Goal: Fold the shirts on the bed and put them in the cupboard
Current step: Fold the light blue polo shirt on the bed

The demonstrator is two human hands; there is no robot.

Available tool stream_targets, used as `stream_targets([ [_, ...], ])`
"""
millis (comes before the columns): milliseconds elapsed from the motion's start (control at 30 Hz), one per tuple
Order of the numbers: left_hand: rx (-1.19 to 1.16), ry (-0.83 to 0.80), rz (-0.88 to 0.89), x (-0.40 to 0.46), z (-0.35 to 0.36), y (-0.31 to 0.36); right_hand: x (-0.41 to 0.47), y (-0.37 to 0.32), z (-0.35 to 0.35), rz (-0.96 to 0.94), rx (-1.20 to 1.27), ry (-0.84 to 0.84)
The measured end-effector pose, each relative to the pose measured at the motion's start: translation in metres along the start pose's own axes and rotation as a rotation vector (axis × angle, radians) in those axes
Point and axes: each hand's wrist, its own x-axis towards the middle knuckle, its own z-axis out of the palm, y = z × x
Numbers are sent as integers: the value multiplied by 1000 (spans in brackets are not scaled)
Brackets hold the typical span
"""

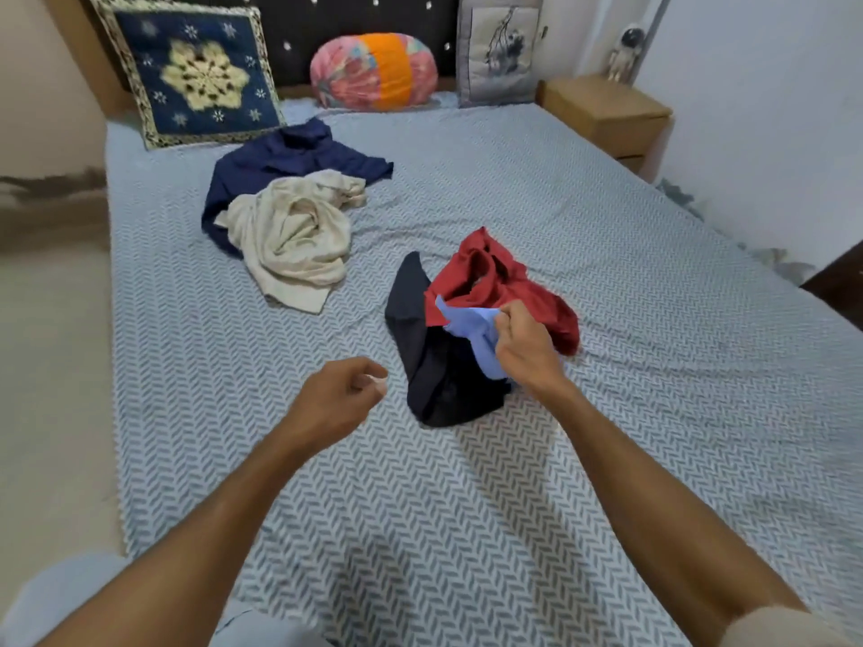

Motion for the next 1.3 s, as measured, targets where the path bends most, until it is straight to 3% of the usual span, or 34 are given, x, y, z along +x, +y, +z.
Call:
stream_targets([
  [100,-46,-95,75,10,8,29,-6,-54,-24,-77,236,-11],
  [200,-171,-142,232,14,10,63,-16,-110,-40,-66,647,-82],
  [300,-234,94,263,11,-8,86,-21,-160,-57,-93,941,-147],
  [400,-259,342,324,13,-62,94,-13,-193,-77,-191,959,-44],
  [467,-209,392,402,4,-111,107,-7,-209,-88,-242,940,22],
  [667,-160,517,571,-25,-226,164,-6,-244,-96,-370,1150,-365],
  [800,-89,564,679,-49,-283,198,-3,-263,-96,-514,903,-567],
  [900,-92,602,580,-55,-305,211,-7,-285,-81,-575,588,-666],
  [1067,-118,698,385,-67,-320,213,-29,-329,-35,-523,597,-683],
  [1300,-169,895,286,-91,-360,199,-46,-343,16,-539,595,-796],
])
